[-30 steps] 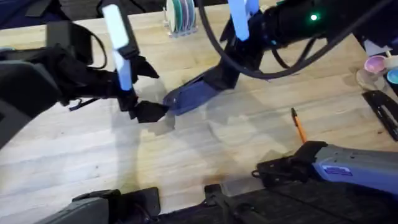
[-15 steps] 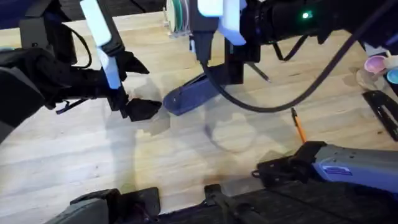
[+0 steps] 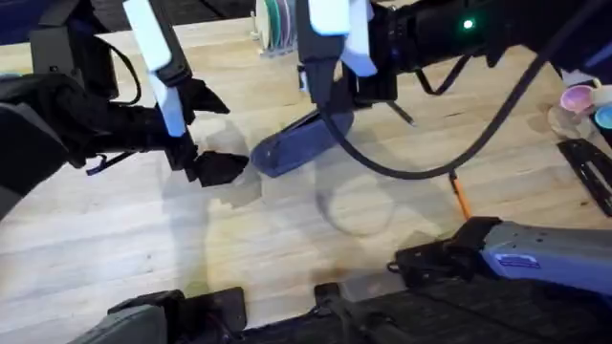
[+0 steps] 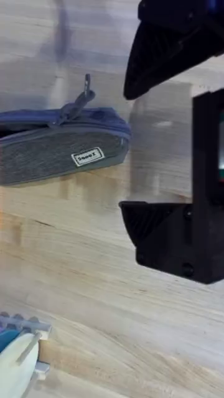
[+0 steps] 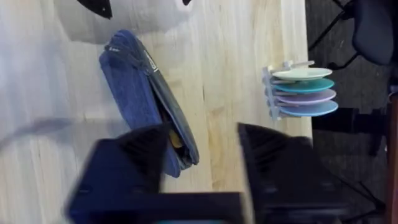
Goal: Unzip the bag, pick up the pens from the table one at a time and place them inside, then zip the bag closed.
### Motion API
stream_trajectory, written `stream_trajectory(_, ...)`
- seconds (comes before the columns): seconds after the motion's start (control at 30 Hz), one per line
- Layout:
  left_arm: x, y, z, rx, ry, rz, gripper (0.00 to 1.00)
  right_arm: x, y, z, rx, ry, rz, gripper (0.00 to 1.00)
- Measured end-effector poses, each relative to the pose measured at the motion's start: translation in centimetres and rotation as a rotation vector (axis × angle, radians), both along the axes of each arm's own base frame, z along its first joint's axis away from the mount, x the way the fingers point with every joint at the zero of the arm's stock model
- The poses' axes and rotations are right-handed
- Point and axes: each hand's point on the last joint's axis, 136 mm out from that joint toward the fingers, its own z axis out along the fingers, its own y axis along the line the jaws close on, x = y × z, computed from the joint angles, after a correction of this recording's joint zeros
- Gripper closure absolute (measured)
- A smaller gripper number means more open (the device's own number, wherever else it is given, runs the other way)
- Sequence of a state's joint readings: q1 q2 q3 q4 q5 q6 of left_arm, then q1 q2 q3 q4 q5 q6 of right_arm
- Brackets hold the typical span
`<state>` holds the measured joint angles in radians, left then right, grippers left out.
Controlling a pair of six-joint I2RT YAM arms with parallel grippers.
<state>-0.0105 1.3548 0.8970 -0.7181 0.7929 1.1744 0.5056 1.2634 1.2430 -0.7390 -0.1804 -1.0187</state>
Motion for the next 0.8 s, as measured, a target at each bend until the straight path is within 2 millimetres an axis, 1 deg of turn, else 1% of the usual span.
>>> stream_trajectory(0.03, 0.0, 0.0, 0.0, 0.000, 0.000, 0.000, 0.008, 0.0, 0.0, -0.1, -0.002, 0.004, 0.000, 0.868)
stream_trajectory(0.07, 0.0, 0.0, 0.0, 0.000, 0.000, 0.000, 0.008, 0.1, 0.0, -0.2, -0.003, 0.007, -0.001, 0.940)
stream_trajectory(0.1, 0.0, 0.0, 0.0, 0.000, 0.000, 0.000, 0.008, 0.1, 0.1, -0.4, -0.006, 0.010, 0.000, 0.963)
stream_trajectory(0.2, 0.0, 0.0, 0.0, 0.000, 0.000, 0.000, 0.006, 0.2, 0.1, -0.7, -0.011, 0.020, 0.000, 0.969)
stream_trajectory(0.27, 0.0, 0.0, 0.0, 0.000, 0.000, 0.000, 0.007, 0.2, 0.0, -3.6, -0.064, 0.116, -0.003, 0.969)
stream_trajectory(0.53, 0.0, 0.0, 0.0, 0.000, 0.000, 0.000, 0.007, 1.4, -0.5, -7.7, -0.123, 0.230, -0.032, 0.972)
stream_trajectory(0.63, 0.0, 0.0, 0.0, 0.000, 0.000, 0.000, 0.007, 1.6, -0.5, -8.7, -0.136, 0.256, -0.035, 0.972)
stream_trajectory(0.8, 0.0, 0.0, 0.0, 0.000, 0.000, 0.000, 0.007, 1.8, -0.4, -9.6, -0.145, 0.274, -0.035, 0.972)
